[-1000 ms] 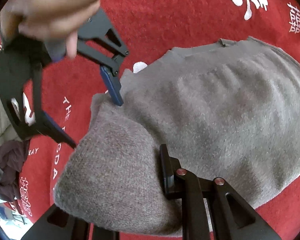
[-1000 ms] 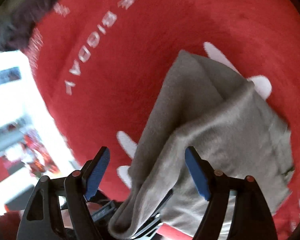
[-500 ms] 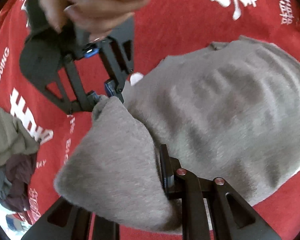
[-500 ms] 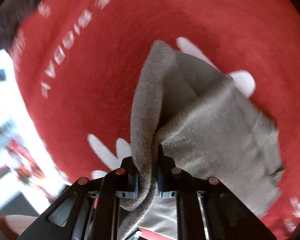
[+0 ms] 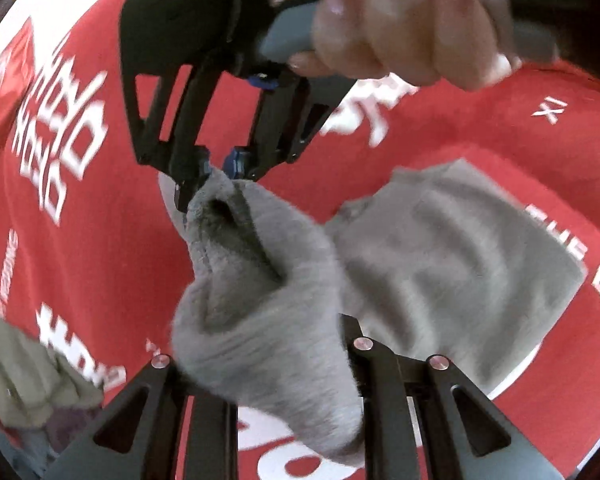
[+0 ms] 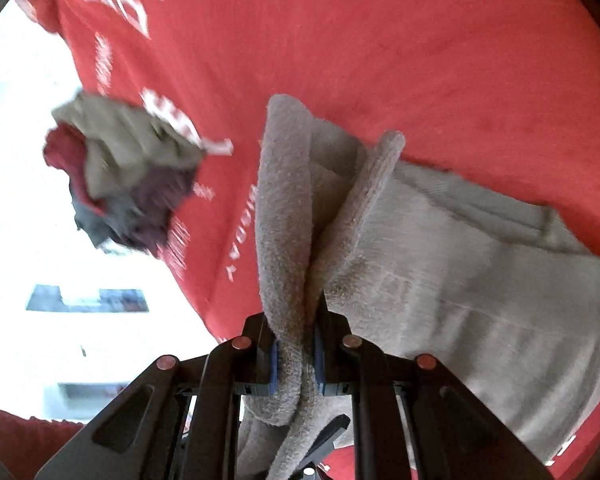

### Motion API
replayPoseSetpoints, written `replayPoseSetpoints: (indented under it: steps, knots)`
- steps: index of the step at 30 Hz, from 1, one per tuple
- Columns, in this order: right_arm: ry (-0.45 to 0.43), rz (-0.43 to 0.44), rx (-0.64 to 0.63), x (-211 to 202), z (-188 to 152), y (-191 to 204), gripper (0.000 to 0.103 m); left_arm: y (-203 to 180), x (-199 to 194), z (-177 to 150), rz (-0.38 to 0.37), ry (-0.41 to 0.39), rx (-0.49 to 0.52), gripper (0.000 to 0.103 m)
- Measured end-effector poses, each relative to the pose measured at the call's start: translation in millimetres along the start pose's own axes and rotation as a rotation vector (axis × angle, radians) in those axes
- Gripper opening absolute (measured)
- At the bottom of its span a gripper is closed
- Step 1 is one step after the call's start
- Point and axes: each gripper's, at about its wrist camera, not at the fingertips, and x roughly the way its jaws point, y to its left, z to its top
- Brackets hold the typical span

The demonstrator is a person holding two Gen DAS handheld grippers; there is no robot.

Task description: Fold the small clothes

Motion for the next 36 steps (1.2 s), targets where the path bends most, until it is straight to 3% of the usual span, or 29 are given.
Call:
replayPoseSetpoints:
  steps: [6,9,14,18,20,21,22,24,26,29,30,33,36]
  knots:
    - [-0.154,0.018,0.047,-82.2,-42.2,-54.3,0.014,-60.4,-8.0,38.3,-0.042,-0.073,0.149,0.019]
    - [-0.197,-0.006,0.094,-88.5,-62.4,-81.5,0.014,-99.9,0.1,45.4,-0.081,-0.076,0.236,0.019]
    - [-0.246,-0.028,0.242,-78.2,-102.0,-151.4,0.014,-152.7,18.6,37.1,-0.133,-0.037,0.341,0.019]
    - [-0.221,-0.057,0.344,-53.2,-130.2,-207.0,0.014,-171.8,32.1,18.3,-0.159,0.016,0.392,0.019]
    - [-0.218,-0.055,0.355,-46.1,-135.1,-216.1,0.015,-173.1,33.6,10.7,-0.155,0.030,0.412,0.024]
    - [-0.222,-0.050,0.356,-42.6,-136.7,-218.9,0.015,-172.7,33.5,8.7,-0.158,0.030,0.414,0.035]
    - [-0.232,-0.042,0.358,-40.6,-137.6,-220.3,0.017,-168.4,32.1,6.8,-0.178,0.025,0.397,0.052]
    - [-0.248,-0.045,0.361,-41.3,-139.6,-221.5,0.018,-158.5,24.1,5.5,-0.204,0.014,0.358,0.069]
    - [-0.253,-0.062,0.368,-42.7,-140.5,-218.7,0.023,-147.1,12.7,5.0,-0.231,0.009,0.327,0.070]
    - [-0.266,-0.103,0.395,-52.0,-145.2,-209.0,0.037,-130.4,-1.0,-1.0,-0.247,0.037,0.251,0.070]
    - [-0.275,-0.126,0.406,-57.4,-149.6,-203.4,0.047,-120.6,-4.1,-4.4,-0.252,0.051,0.215,0.070]
    - [-0.321,-0.127,0.437,-75.5,-174.0,-187.8,0.051,-82.5,-7.7,-17.6,-0.281,0.142,0.056,0.070]
    - [-0.363,-0.118,0.494,-86.8,-213.1,-170.8,0.051,-38.6,3.6,-39.3,-0.376,0.310,-0.192,0.070]
